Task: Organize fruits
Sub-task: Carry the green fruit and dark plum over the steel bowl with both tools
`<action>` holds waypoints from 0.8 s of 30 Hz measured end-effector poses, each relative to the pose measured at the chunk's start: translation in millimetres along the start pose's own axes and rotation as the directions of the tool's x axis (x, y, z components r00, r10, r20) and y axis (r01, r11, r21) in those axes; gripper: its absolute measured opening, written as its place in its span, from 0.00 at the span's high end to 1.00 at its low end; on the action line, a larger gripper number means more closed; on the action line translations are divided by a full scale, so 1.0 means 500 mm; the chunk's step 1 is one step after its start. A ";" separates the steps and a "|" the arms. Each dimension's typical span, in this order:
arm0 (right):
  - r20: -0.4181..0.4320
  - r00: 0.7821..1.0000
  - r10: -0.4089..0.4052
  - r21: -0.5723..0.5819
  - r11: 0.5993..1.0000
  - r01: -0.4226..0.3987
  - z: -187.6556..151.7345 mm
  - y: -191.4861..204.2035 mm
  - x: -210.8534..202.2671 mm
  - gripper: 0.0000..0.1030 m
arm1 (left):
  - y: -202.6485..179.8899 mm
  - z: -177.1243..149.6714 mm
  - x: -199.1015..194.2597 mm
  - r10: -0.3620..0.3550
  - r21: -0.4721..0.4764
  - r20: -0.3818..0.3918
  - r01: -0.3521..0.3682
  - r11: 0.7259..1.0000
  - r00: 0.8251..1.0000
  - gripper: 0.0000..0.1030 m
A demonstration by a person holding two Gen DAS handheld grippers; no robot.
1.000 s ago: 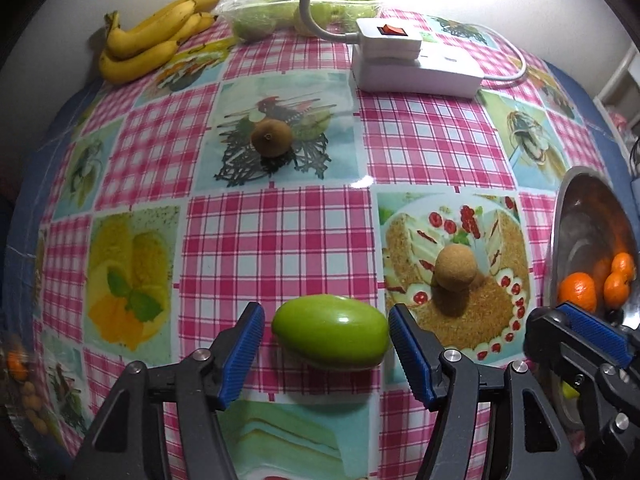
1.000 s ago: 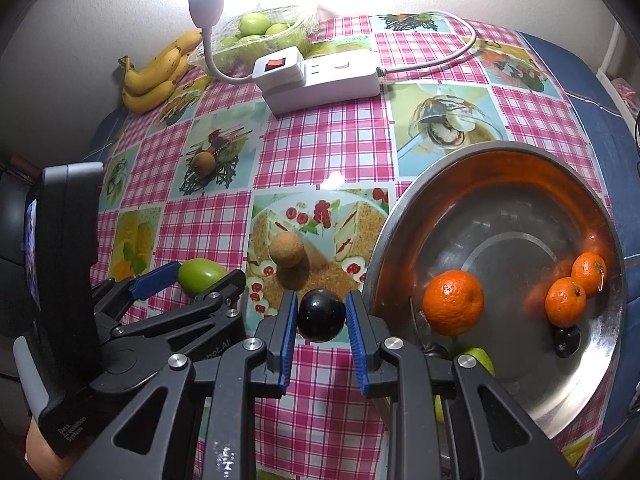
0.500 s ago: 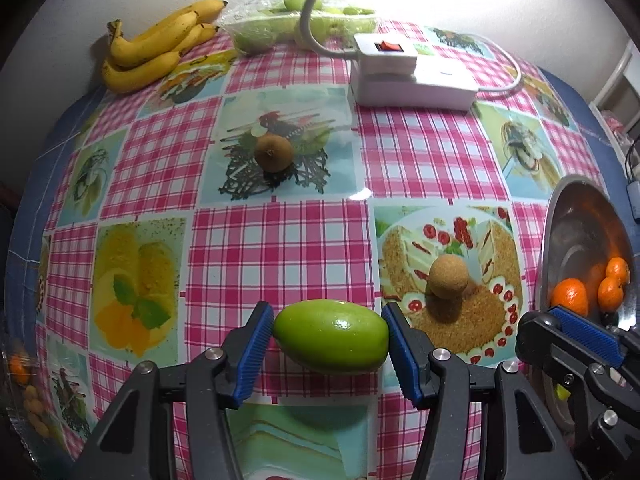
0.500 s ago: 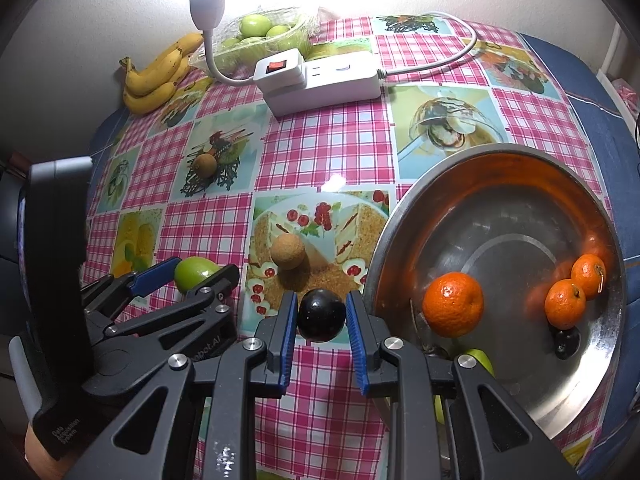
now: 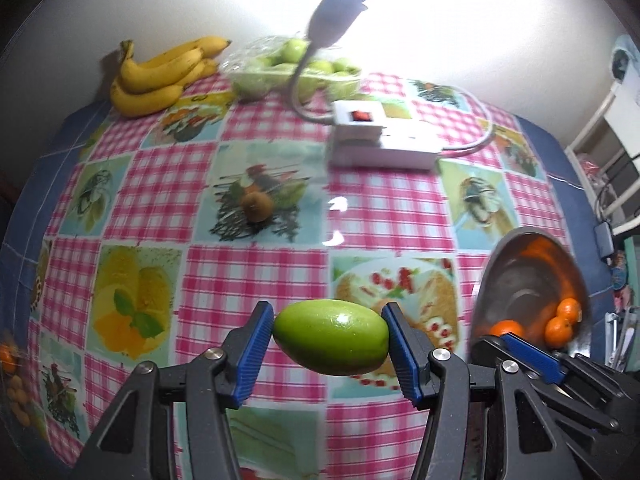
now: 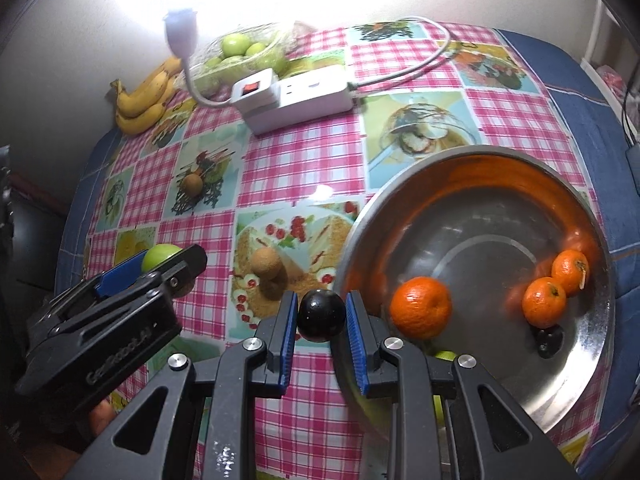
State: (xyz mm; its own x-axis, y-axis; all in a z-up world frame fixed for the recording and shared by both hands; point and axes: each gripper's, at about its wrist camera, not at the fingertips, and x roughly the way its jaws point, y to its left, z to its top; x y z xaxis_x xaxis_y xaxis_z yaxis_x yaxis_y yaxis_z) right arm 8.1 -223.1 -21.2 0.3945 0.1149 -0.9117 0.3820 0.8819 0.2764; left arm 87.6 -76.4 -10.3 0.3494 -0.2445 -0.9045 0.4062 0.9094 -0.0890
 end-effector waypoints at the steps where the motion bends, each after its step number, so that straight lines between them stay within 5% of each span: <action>1: 0.004 1.000 -0.003 0.015 1.000 0.003 0.001 -0.011 -0.003 0.75 | -0.011 -0.001 -0.004 -0.009 0.006 0.004 0.009 1.000 1.000 0.43; 14: 0.036 0.990 -0.137 0.241 0.963 0.124 0.001 -0.202 -0.044 0.75 | -0.184 -0.020 0.003 -0.127 0.168 0.005 0.125 0.978 0.992 0.43; 24: 0.013 0.991 -0.130 0.254 0.959 0.123 -0.003 -0.215 -0.028 0.75 | -0.209 -0.013 0.058 -0.167 0.138 0.002 0.165 0.977 0.986 0.43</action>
State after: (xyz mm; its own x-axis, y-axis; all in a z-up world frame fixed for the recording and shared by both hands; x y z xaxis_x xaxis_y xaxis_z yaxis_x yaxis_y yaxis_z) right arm -39.9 -318.9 -38.6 0.3521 -0.0069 -0.9359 0.6273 0.7439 0.2305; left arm 49.6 -176.1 -29.9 0.2788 -0.3935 -0.8760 0.5710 0.8013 -0.1783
